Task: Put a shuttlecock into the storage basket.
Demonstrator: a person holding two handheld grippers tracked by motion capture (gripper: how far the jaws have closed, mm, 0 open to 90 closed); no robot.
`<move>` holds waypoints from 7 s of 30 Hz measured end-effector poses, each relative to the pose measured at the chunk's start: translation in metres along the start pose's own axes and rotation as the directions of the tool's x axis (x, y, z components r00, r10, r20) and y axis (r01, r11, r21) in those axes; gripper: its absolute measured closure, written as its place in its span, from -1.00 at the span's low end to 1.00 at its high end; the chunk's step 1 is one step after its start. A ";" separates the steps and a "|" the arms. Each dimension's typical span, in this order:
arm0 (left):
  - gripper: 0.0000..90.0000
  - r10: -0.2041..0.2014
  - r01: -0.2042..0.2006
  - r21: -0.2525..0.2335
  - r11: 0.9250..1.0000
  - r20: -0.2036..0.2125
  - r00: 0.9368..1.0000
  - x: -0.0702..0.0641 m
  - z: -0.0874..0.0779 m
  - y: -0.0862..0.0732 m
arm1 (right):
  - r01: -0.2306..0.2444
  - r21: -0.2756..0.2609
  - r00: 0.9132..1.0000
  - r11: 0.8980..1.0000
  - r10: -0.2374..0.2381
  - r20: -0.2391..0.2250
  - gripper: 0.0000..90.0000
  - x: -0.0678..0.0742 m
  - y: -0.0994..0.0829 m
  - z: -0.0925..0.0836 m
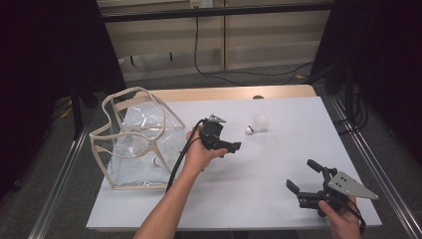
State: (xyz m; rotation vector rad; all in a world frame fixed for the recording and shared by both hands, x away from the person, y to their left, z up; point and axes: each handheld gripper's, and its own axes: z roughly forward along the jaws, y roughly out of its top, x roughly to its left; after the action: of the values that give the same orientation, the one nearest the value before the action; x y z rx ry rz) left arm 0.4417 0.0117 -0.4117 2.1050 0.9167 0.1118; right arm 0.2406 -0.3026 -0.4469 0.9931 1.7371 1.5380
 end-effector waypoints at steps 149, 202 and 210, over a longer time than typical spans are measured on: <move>-0.38 0.026 -0.027 -0.023 0.999 -0.042 0.999 -0.002 0.076 0.024 | -0.005 -0.001 1.000 1.000 0.005 0.000 -0.94 -0.002 0.000 -0.001; 0.46 0.043 -0.043 0.009 0.999 -0.002 0.999 -0.001 0.091 0.023 | -0.012 0.002 1.000 1.000 0.012 0.000 -0.94 -0.004 -0.001 -0.002; 0.47 0.001 -0.003 0.039 0.999 0.033 0.999 0.001 0.074 0.018 | -0.008 0.005 1.000 1.000 0.008 -0.001 -0.94 -0.002 -0.001 -0.002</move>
State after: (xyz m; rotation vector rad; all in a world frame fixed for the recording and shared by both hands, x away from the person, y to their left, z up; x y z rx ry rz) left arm 0.4804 -0.0430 -0.4487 2.1377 0.9038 0.0600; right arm 0.2405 -0.3054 -0.4476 1.0033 1.7406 1.5403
